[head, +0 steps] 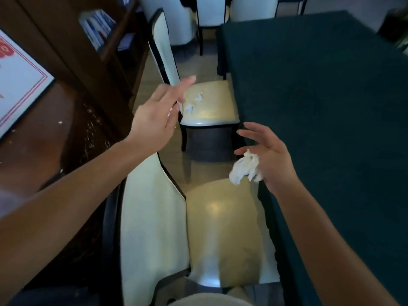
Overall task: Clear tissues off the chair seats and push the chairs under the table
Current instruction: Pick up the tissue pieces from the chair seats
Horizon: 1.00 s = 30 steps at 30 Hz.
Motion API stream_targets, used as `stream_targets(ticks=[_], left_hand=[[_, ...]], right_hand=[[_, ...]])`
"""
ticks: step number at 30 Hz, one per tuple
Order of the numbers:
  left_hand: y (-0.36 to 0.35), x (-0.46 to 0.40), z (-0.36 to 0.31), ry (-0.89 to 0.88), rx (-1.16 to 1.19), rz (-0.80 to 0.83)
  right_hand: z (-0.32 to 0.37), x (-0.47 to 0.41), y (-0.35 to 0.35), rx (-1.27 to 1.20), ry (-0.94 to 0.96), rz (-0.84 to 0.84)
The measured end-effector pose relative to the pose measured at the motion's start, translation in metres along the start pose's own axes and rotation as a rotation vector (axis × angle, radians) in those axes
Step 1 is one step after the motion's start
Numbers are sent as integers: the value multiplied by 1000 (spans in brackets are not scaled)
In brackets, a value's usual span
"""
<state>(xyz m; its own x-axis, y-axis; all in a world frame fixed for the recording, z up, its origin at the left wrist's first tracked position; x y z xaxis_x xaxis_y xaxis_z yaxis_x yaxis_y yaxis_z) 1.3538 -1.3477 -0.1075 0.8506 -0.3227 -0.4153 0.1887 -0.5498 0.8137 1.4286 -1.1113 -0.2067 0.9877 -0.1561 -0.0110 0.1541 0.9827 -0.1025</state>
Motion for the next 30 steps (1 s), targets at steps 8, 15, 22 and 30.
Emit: stream_targets(ticks=[8, 15, 22, 30], left_hand=[[88, 49, 20, -106, 134, -100], [122, 82, 18, -109, 188, -144], [123, 100, 10, -82, 203, -46], [106, 106, 28, -69, 46, -62]], right_hand=[[61, 83, -66, 324, 234, -136], [109, 140, -90, 528, 241, -173], [142, 150, -88, 801, 383, -194], [142, 156, -67, 916, 378, -256]])
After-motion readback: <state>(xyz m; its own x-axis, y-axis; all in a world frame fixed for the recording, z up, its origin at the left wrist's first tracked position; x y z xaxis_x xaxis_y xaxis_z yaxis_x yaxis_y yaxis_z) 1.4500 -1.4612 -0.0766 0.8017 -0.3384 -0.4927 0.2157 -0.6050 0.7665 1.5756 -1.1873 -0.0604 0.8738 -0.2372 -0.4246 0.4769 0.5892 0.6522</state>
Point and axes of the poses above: each hand's wrist, its own x-axis away from the middle knuckle, its own y-axis out of the back of the hand, z = x × y, the point moved 8 cm from there along -x, towards the middle knuckle, and after that the axes turned 6 degrees about y, right-handed, at the moved point
